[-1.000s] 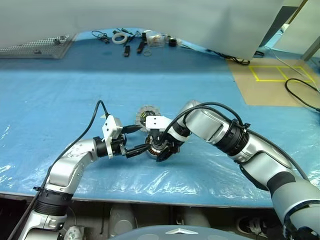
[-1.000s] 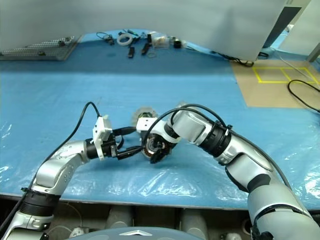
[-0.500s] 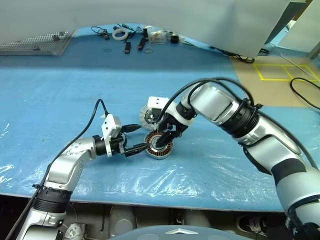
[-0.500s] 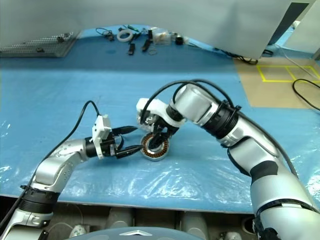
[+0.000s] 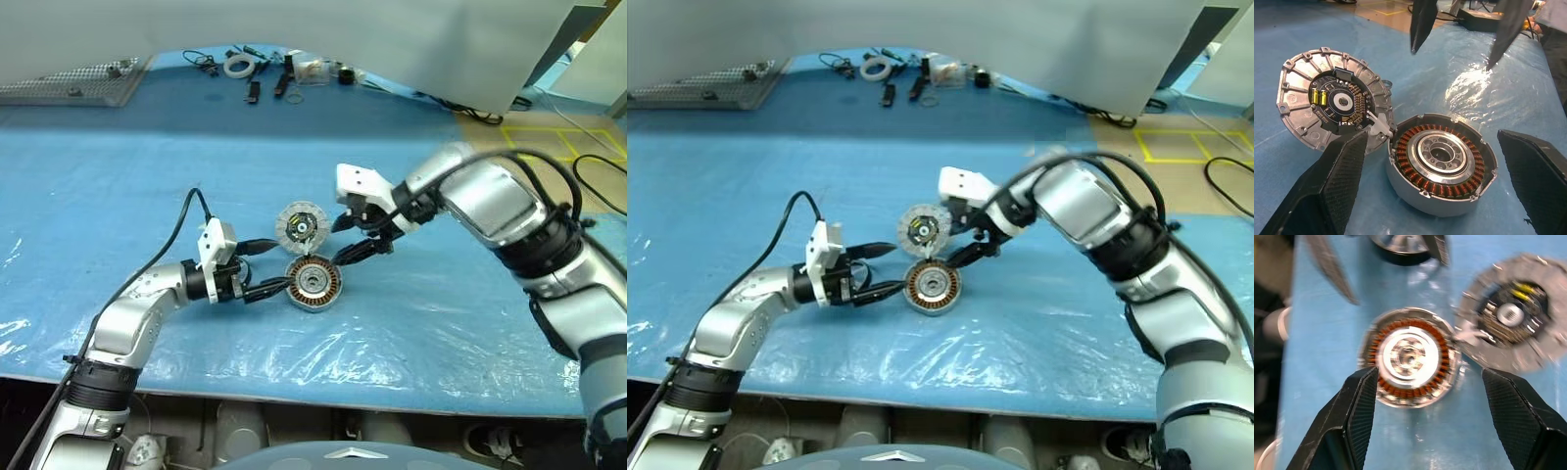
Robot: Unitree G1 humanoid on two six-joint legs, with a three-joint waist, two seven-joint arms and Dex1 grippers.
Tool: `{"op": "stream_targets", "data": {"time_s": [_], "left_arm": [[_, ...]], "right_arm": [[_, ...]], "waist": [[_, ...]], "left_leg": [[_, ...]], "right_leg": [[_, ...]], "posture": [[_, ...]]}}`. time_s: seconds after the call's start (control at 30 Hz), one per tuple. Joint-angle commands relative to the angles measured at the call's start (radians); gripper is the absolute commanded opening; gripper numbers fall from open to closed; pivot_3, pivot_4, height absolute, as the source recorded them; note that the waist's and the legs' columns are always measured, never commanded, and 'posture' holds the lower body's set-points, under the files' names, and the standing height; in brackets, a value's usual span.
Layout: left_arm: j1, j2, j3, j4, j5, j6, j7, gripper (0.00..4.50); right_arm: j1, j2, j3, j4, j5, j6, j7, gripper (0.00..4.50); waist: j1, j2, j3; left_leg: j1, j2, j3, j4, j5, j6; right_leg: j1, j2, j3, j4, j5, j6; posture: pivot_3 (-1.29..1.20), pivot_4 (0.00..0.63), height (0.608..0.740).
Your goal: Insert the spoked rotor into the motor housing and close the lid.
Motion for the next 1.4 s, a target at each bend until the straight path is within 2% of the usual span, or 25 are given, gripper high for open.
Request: {"op": "stream_targets", "data": {"time_s": [0.03, 0.2, 0.3, 0.47, 0.67, 0.97, 1.4], "left_arm": [[0.017, 0.021, 0.03, -0.054, -0.022, -0.003, -0.004, 4.5], [0.015, 0.036, 0.049, -0.06, -0.034, 0.002, 0.001, 4.5], [0.0, 0.037, 0.048, -0.05, -0.036, 0.006, 0.003, 4.5], [-0.017, 0.022, 0.036, -0.036, -0.029, 0.002, 0.006, 4.5], [-0.026, 0.01, 0.031, -0.032, -0.026, 0.005, 0.012, 4.5], [-0.017, 0.011, 0.029, -0.037, -0.025, 0.012, 0.016, 4.5], [0.004, 0.047, 0.047, -0.062, -0.04, 0.043, 0.007, 4.5]], "right_arm": [[0.09, 0.074, -0.284, -0.004, 0.076, 0.026, -0.161, 3.58], [0.254, 0.193, -0.537, -0.074, 0.123, 0.017, -0.376, 3.58], [0.359, 0.253, -0.603, -0.13, 0.126, 0.008, -0.474, 3.58], [0.516, 0.312, -0.599, -0.176, 0.075, -0.138, -0.586, 3.58], [0.587, 0.36, -0.563, -0.094, -0.026, -0.352, -0.694, 3.58], [0.598, 0.395, -0.486, 0.075, -0.111, -0.539, -0.713, 3.58], [0.567, 0.42, -0.444, 0.197, -0.165, -0.623, -0.72, 3.58]], "waist": [[-0.005, 0.0, 0.0], [-0.005, 0.0, 0.0], [-0.005, 0.0, 0.0], [-0.004, 0.0, 0.0], [-0.008, 0.0, 0.0], [-0.009, 0.0, 0.0], [-0.009, 0.0, 0.0]], "left_leg": [[0.0, 0.0, 0.0, 0.0, 0.0, 0.0], [-0.002, 0.0, 0.0, 0.0, 0.0, 0.0], [-0.002, 0.0, 0.0, 0.0, 0.0, 0.0], [-0.002, 0.0, 0.0, 0.0, 0.0, 0.0], [0.0, 0.0, 0.0, 0.0, 0.0, 0.0], [-0.001, 0.0, 0.0, 0.0, 0.0, 0.0], [-0.001, 0.0, 0.0, 0.0, 0.0, 0.0]], "right_leg": [[0.0, 0.0, 0.0, 0.0, 0.001, 0.001], [-0.003, 0.003, 0.001, 0.001, 0.001, 0.001], [-0.003, 0.003, 0.001, 0.001, 0.001, 0.001], [-0.003, 0.003, 0.001, 0.0, 0.001, 0.001], [-0.003, 0.003, 0.002, 0.0, 0.001, 0.001], [-0.003, 0.003, 0.002, -0.001, 0.001, 0.002], [-0.003, 0.003, 0.002, 0.0, 0.001, 0.003]], "posture": [[0.0, 0.15, 0.74], [0.0, 0.15, 0.74], [0.0, 0.15, 0.74], [0.0, 0.15, 0.74], [0.0, 0.15, 0.74], [0.0, 0.15, 0.74], [0.0, 0.15, 0.74]]}}
